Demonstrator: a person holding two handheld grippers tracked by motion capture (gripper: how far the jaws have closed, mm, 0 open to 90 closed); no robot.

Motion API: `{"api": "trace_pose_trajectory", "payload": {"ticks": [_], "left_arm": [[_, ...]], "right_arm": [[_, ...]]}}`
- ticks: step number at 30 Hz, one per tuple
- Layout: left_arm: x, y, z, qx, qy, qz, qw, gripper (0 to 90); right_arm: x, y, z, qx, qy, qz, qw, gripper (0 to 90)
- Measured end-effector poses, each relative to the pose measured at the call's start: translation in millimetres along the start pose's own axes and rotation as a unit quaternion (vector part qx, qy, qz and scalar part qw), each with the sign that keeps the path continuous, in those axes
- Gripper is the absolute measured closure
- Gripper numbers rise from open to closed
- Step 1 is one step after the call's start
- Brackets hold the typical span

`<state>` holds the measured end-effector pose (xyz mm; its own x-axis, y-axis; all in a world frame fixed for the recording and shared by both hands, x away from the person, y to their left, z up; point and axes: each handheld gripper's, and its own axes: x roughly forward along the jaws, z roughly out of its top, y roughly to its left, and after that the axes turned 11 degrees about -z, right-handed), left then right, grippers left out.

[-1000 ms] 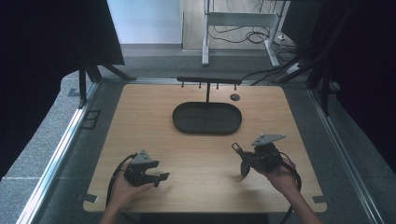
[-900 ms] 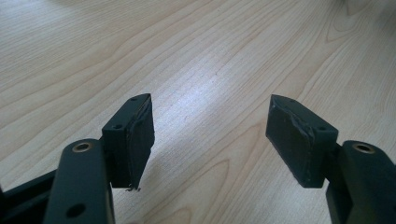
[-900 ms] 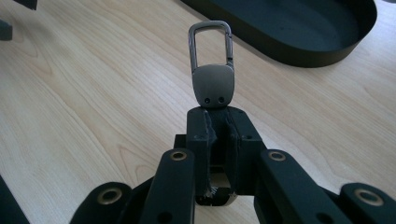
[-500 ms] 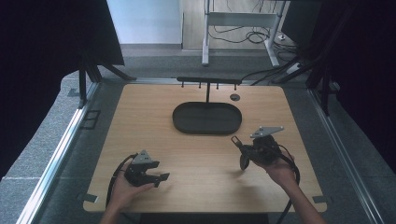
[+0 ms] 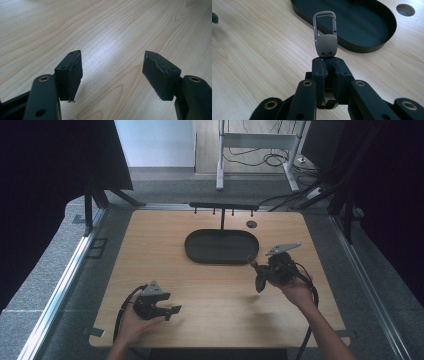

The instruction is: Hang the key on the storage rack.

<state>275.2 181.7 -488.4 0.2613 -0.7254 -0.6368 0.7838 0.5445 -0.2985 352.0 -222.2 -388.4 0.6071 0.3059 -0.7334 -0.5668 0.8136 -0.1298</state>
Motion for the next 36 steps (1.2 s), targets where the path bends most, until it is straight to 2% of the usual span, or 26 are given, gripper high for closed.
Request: {"api": "trace_pose_trajectory", "payload": {"ticks": [36], "left_arm": [[-1.3, 1.1, -0.4, -0.001, -0.001, -0.002, 1.0000, 33.1]], "right_arm": [[11.0, -25.9, 41.0, 0.033, -0.017, -0.019, 0.9991, 81.3]]}}
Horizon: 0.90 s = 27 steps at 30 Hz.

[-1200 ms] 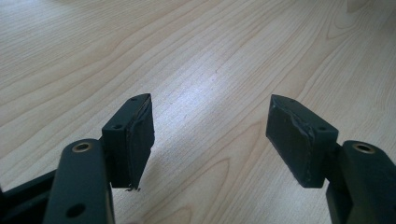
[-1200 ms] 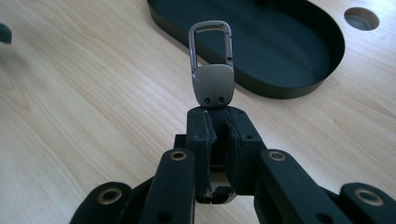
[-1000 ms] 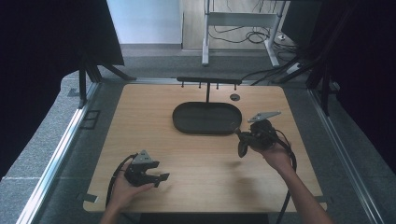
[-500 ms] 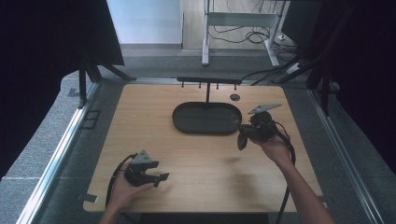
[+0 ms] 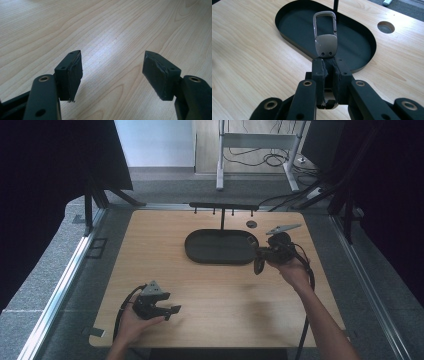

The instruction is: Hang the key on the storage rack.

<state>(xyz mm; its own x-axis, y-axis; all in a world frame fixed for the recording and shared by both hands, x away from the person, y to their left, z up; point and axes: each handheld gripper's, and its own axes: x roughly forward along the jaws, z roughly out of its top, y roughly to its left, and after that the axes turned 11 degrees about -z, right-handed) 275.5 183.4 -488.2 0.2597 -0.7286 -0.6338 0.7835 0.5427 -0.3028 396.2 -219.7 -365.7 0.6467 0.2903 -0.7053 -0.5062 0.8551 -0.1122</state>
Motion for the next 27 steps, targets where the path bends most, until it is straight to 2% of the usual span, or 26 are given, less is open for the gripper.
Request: {"api": "trace_pose_trajectory", "payload": {"ticks": [6, 27], "left_arm": [[0.4, 0.2, 0.0, 0.001, 0.002, 0.001, 1.0000, 33.1], [0.7, 0.1, -0.2, 0.001, 0.002, -0.003, 1.0000, 33.2]], "right_arm": [[5.2, -2.6, 5.2, -0.003, 0.005, -0.004, 1.0000, 81.2], [16.6, -14.1, 18.4, 0.020, 0.003, -0.013, 0.9997, 81.2]]}}
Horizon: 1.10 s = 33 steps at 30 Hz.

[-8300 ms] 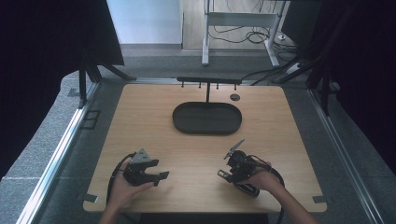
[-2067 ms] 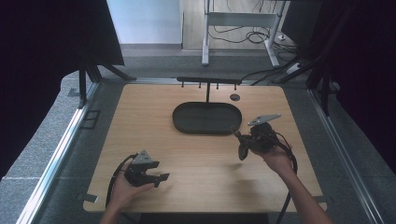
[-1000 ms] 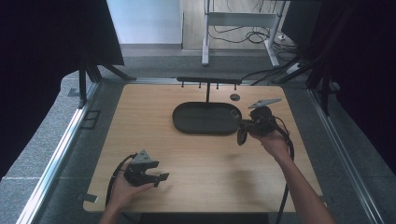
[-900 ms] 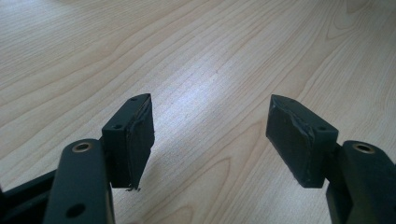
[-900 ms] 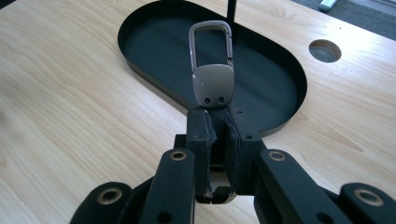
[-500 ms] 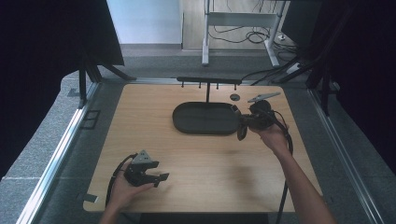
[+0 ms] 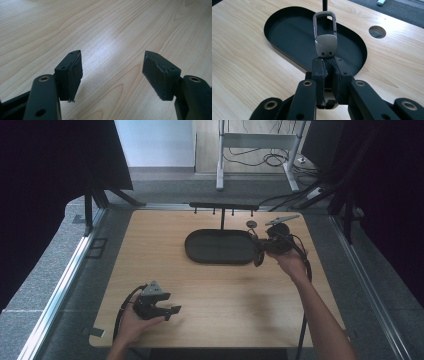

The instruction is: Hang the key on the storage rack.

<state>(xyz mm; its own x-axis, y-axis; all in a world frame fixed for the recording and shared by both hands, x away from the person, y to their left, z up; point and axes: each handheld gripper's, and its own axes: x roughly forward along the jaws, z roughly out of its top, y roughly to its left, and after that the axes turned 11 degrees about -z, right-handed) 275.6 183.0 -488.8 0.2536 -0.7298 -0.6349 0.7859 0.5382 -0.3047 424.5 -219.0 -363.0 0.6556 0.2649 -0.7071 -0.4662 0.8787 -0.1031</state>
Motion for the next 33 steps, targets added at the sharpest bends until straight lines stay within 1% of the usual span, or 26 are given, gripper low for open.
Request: {"api": "trace_pose_trajectory", "payload": {"ticks": [3, 6, 17, 25, 28, 33], "left_arm": [[0.2, -0.1, 0.0, 0.000, 0.002, -0.001, 1.0000, 33.2], [0.9, 0.0, -0.1, 0.001, 0.002, -0.001, 1.0000, 33.2], [-0.1, -0.3, -0.1, 0.001, -0.002, -0.003, 1.0000, 33.2], [0.8, -0.3, -0.2, 0.003, 0.003, -0.004, 1.0000, 32.9], [0.4, 0.3, 0.0, -0.001, -0.003, -0.003, 1.0000, 33.0], [-0.5, 0.6, -0.2, -0.001, -0.004, -0.003, 1.0000, 33.0]], "right_arm": [[2.8, -1.5, 1.4, 0.004, 0.001, 0.000, 1.0000, 81.2], [4.7, -2.7, 3.7, 0.003, 0.003, -0.006, 1.0000, 81.2], [4.6, -8.3, 11.2, 0.013, -0.005, -0.010, 0.9999, 81.2], [8.7, -11.3, 17.1, 0.019, -0.006, -0.017, 0.9997, 81.2], [11.0, -11.6, 19.3, 0.020, -0.007, -0.019, 0.9996, 81.2], [14.1, -13.4, 22.5, 0.024, -0.009, -0.021, 0.9994, 81.2]]}}
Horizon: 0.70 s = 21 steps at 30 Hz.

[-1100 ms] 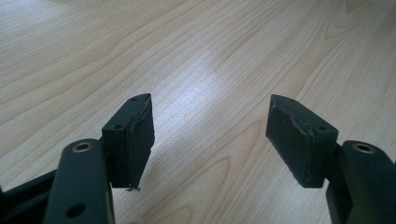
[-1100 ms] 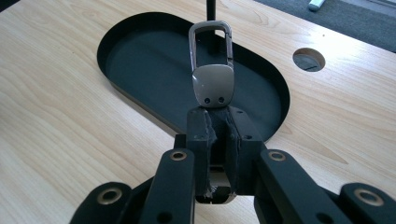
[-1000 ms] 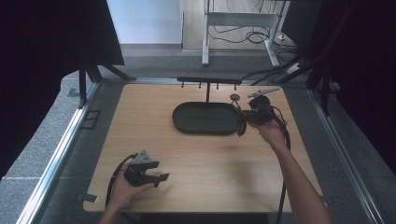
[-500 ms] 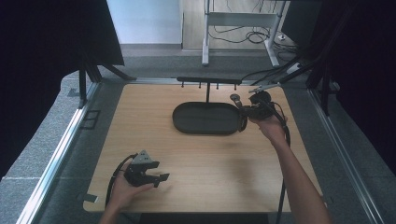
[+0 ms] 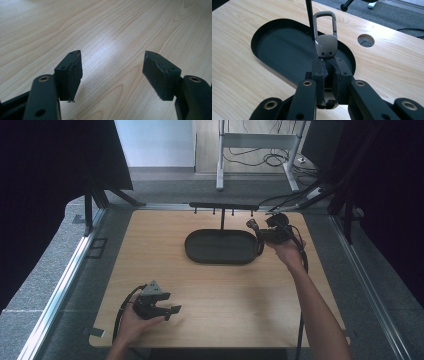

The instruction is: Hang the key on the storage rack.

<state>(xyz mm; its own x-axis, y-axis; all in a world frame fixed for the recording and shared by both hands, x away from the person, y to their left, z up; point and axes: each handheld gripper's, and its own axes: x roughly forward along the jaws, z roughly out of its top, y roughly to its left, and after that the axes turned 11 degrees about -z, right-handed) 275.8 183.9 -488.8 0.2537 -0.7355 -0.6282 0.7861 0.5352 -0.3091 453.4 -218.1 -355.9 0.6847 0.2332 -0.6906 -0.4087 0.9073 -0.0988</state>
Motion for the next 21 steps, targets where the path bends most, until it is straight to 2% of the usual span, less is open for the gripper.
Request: {"api": "trace_pose_trajectory", "payload": {"ticks": [15, 21], "left_arm": [[-0.2, 0.9, -0.6, 0.000, 0.003, -0.004, 1.0000, 32.9], [-1.5, 3.3, -1.6, -0.002, 0.000, -0.005, 1.0000, 32.9]], "right_arm": [[10.7, -3.7, 8.5, 0.012, -0.008, -0.016, 0.9998, 81.2], [19.5, -6.6, 11.4, 0.024, -0.007, -0.021, 0.9995, 81.2]]}}
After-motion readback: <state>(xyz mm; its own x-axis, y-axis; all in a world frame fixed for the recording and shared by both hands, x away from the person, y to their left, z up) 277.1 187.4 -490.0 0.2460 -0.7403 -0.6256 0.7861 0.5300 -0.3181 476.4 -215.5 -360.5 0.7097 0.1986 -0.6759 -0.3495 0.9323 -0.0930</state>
